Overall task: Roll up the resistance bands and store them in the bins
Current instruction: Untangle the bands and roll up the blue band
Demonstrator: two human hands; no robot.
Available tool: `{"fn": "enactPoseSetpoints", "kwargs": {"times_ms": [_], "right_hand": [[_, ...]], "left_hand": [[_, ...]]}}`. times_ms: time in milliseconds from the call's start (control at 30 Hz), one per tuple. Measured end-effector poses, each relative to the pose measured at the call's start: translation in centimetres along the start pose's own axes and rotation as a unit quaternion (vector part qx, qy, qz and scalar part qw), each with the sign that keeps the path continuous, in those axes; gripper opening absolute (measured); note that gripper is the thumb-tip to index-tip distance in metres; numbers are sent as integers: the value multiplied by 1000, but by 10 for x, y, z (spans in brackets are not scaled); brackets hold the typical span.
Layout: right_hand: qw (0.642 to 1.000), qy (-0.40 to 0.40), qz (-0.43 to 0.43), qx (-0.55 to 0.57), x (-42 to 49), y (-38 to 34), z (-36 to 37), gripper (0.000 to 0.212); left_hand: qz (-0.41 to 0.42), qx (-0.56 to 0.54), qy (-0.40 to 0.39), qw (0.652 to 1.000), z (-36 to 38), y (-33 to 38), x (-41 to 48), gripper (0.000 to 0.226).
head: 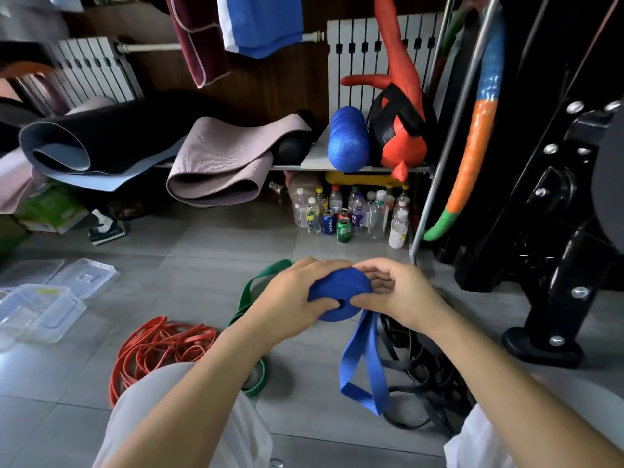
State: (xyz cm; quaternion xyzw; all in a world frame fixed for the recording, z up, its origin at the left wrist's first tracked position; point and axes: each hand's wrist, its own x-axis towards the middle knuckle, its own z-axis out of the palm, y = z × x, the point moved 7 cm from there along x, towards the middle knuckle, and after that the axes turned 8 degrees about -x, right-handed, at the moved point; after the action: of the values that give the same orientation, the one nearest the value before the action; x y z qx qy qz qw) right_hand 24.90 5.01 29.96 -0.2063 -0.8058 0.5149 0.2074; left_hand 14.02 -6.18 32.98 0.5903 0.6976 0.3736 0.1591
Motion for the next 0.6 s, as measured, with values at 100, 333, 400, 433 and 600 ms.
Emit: {"fn": "enactPoseSetpoints", "kwargs": {"times_ms": [100, 333, 400, 433, 600], "right_hand": [[999, 31, -9, 36, -1, -10, -9, 41], [992, 50, -16, 116, -1, -21, -12, 45], [989, 46, -7, 143, -1, -22, -12, 46], [988, 46, -4, 147, -1, -23, -13, 47], [992, 43, -4, 122, -4, -21, -20, 40]], "left_hand": [[-18, -128, 69, 989, -13, 3, 1, 66], [-24, -397, 144, 906, -15, 4, 4, 53], [-37, -448, 126, 884, -7, 0, 4, 51], [-41, -467, 115, 876, -4, -1, 5, 50], [-47, -390, 76, 916, 4, -5, 9, 48]]}}
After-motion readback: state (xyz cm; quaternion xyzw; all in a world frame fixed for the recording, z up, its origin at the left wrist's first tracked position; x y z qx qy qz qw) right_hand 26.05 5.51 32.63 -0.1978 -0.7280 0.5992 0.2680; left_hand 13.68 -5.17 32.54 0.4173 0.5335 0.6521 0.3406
